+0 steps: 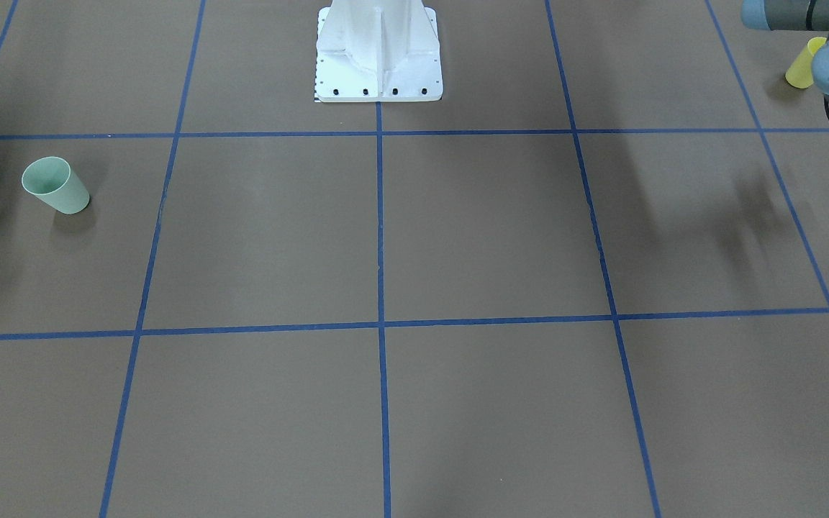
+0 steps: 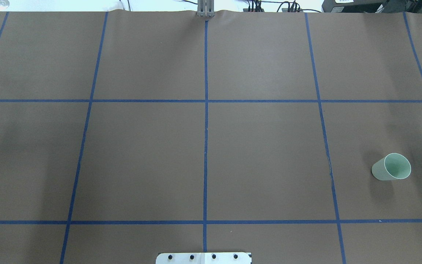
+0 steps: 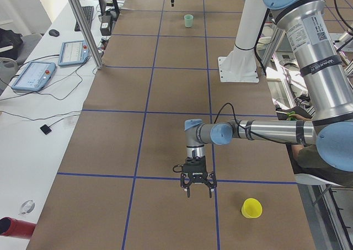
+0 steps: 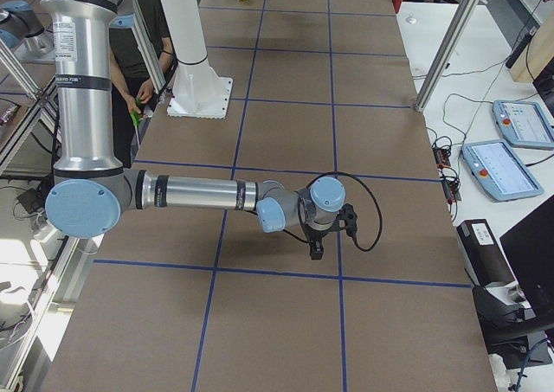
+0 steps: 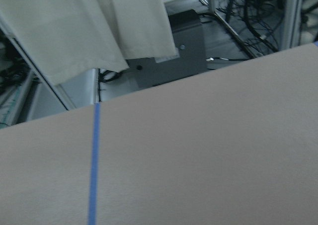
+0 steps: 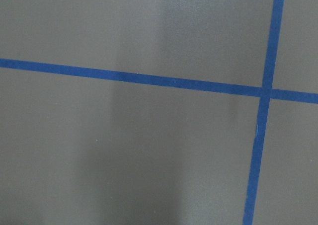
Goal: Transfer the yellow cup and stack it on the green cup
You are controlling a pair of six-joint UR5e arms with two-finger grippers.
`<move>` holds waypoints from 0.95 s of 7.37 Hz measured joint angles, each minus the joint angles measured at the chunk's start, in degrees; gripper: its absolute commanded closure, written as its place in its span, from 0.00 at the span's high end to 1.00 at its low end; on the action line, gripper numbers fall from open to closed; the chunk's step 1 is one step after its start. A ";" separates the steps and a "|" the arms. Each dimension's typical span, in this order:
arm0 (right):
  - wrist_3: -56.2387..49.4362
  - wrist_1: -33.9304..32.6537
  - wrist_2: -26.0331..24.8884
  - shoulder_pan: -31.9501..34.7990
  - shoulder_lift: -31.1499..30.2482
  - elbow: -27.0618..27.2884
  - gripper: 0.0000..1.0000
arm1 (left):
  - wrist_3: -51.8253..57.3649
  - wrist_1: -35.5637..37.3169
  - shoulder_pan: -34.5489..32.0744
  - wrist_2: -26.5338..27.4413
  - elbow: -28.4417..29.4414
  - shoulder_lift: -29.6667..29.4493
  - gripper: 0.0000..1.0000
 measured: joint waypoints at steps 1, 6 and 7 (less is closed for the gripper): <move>-0.01 0.09 -0.02 -0.48 0.02 -0.19 1.00 | -6.23 6.07 3.72 -0.92 -1.99 -0.15 0.99; -0.09 0.15 0.18 -1.99 0.49 -1.73 1.00 | -31.44 15.43 17.62 -10.64 6.61 -4.73 0.99; -0.17 0.18 0.23 -2.32 0.62 -2.05 1.00 | -35.08 15.59 19.29 -12.31 9.74 -6.01 0.99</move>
